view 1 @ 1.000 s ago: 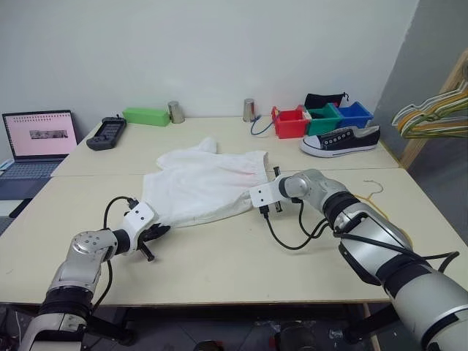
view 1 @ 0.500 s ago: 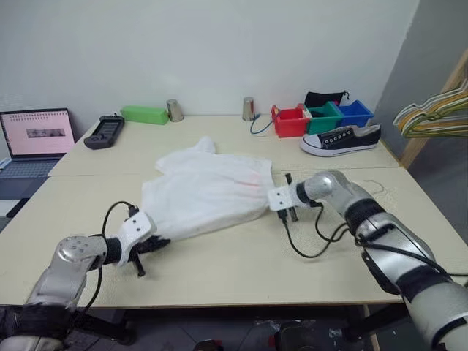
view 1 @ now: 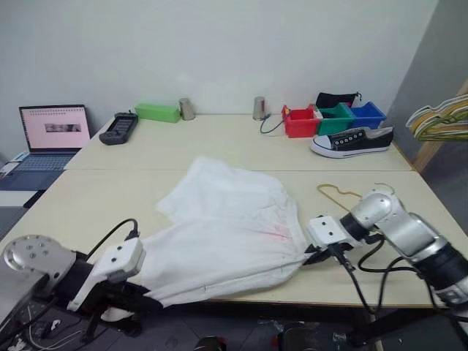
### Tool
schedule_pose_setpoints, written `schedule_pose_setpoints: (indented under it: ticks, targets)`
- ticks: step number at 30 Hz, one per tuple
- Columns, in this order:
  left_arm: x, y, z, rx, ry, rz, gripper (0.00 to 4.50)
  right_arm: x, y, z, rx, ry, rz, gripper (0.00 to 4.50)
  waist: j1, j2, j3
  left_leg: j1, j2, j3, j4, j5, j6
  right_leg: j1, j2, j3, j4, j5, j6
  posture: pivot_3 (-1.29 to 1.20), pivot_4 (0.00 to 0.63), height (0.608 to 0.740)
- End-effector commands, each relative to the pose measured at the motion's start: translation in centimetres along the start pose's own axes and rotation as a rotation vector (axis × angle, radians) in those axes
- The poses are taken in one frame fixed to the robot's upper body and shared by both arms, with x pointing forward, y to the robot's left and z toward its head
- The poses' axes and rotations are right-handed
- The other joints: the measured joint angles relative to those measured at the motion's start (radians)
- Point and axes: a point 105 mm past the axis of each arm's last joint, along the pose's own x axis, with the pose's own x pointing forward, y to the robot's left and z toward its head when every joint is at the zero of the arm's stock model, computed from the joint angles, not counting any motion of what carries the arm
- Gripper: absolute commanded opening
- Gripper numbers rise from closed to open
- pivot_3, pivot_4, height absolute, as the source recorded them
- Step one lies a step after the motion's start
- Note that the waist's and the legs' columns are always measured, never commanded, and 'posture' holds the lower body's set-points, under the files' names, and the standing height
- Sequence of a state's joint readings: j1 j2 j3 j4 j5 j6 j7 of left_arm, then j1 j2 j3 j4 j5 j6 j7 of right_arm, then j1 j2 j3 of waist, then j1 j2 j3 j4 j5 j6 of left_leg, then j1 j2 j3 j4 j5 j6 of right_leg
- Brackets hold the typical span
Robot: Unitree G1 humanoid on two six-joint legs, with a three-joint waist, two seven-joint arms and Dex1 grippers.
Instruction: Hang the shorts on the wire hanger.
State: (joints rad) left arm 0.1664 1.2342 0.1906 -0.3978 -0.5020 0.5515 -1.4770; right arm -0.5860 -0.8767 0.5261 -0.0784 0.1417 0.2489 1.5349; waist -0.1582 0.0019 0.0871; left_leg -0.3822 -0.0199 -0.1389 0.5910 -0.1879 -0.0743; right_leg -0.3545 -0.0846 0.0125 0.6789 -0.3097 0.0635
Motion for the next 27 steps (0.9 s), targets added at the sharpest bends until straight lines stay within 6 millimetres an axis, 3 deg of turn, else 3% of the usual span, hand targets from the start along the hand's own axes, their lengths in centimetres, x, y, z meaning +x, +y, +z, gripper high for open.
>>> schedule_pose_setpoints:
  ticks: [1,4,6,8,10,12,14,16,19,21,23,25,27]
  targets:
    - [-0.8,5.7,-0.1,0.048,0.003,0.207,0.00,-0.6,-3.6,1.3,0.024,-0.055,-0.058,0.04,-0.004,0.000,0.000,0.000,0.000,0.001,0.000,0.000,0.000,0.000,-0.001,0.000,-0.001,0.000,0.000,-0.13,0.000,0.740]
    - [-3.0,13.5,1.6,0.139,-0.024,0.541,0.00,-2.4,-11.1,2.9,0.065,-0.121,-0.365,0.04,-0.016,-0.003,-0.001,0.000,-0.002,0.002,0.000,0.001,0.000,0.001,-0.001,0.000,-0.002,0.003,0.004,-0.13,0.000,0.740]
    - [-6.7,19.0,4.3,0.183,-0.057,0.874,0.00,-5.7,-17.0,4.5,0.088,-0.133,-0.706,0.04,-0.023,-0.005,-0.001,0.001,-0.003,0.000,0.001,0.007,0.007,0.002,-0.001,0.001,-0.003,0.012,0.009,-0.14,0.000,0.740]
    - [-11.8,22.4,8.5,0.297,-0.082,1.226,0.00,-10.9,-21.1,7.0,0.029,-0.131,-1.094,0.04,-0.025,-0.009,0.003,-0.004,-0.005,-0.007,0.001,0.015,0.005,0.000,0.002,0.000,0.001,0.022,0.016,-0.15,0.000,0.740]
    - [-17.2,22.5,13.7,0.489,-0.123,1.548,0.00,-16.1,-22.5,10.3,-0.067,-0.195,-1.403,0.04,-0.030,-0.014,0.001,-0.020,-0.005,-0.020,0.001,0.022,-0.007,-0.017,0.008,0.000,0.001,0.025,0.013,-0.15,0.000,0.740]
    - [-22.2,20.3,18.3,0.717,-0.147,1.863,0.00,-20.5,-22.1,13.1,-0.169,-0.281,-1.645,0.04,-0.033,-0.016,0.000,-0.030,-0.005,-0.022,-0.003,0.027,-0.020,-0.029,0.008,0.001,0.001,0.027,0.010,-0.14,0.000,0.740]
    - [-25.4,17.9,21.0,0.870,-0.172,2.055,0.00,-21.8,-21.5,14.7,-0.284,-0.317,-1.736,0.04,-0.034,-0.017,0.000,-0.037,-0.006,-0.022,-0.004,0.024,-0.025,-0.037,0.007,0.003,0.001,0.027,0.009,-0.14,0.000,0.740]
    - [-26.7,16.8,21.8,0.923,-0.190,2.122,0.00,-21.0,-21.3,15.2,-0.368,-0.323,-1.724,0.04,-0.042,-0.016,-0.001,-0.037,-0.013,-0.019,-0.005,0.020,-0.022,-0.038,-0.001,0.005,0.000,0.024,0.014,-0.13,0.000,0.740]
    - [-25.5,17.9,20.4,0.917,-0.119,2.023,0.00,-15.3,-21.6,13.8,-0.414,-0.287,-1.486,0.04,-0.058,-0.012,-0.004,-0.033,-0.023,-0.012,-0.010,0.013,-0.011,-0.037,-0.012,0.008,0.000,0.017,0.021,-0.13,0.000,0.740]
    - [-22.1,20.3,17.4,0.792,-0.080,1.797,0.00,-10.5,-21.4,11.2,-0.330,-0.274,-1.260,0.04,-0.070,-0.012,-0.005,-0.032,-0.023,-0.009,-0.010,0.012,-0.009,-0.035,-0.013,0.007,-0.001,0.016,0.023,-0.14,0.000,0.740]
    - [-18.2,21.7,14.0,0.671,-0.045,1.545,0.00,-7.3,-20.7,8.8,-0.263,-0.247,-1.117,0.04,-0.078,-0.012,-0.005,-0.033,-0.023,-0.009,-0.009,0.012,-0.009,-0.035,-0.013,0.007,0.000,0.016,0.023,-0.14,0.000,0.740]
    - [-13.4,21.3,10.0,0.546,0.005,1.241,0.00,-5.0,-19.9,6.4,-0.156,-0.235,-1.013,0.04,-0.087,-0.011,-0.004,-0.033,-0.023,-0.009,-0.006,0.013,-0.008,-0.033,-0.013,0.007,0.002,0.016,0.023,-0.13,0.004,0.740]
    - [-8.7,17.8,6.6,0.494,0.060,0.921,0.00,-2.9,-18.7,4.6,-0.128,-0.214,-0.914,0.04,-0.098,-0.011,-0.003,-0.034,-0.022,-0.010,-0.002,0.013,-0.006,-0.033,-0.011,0.008,0.003,0.016,0.023,-0.12,0.008,0.740]
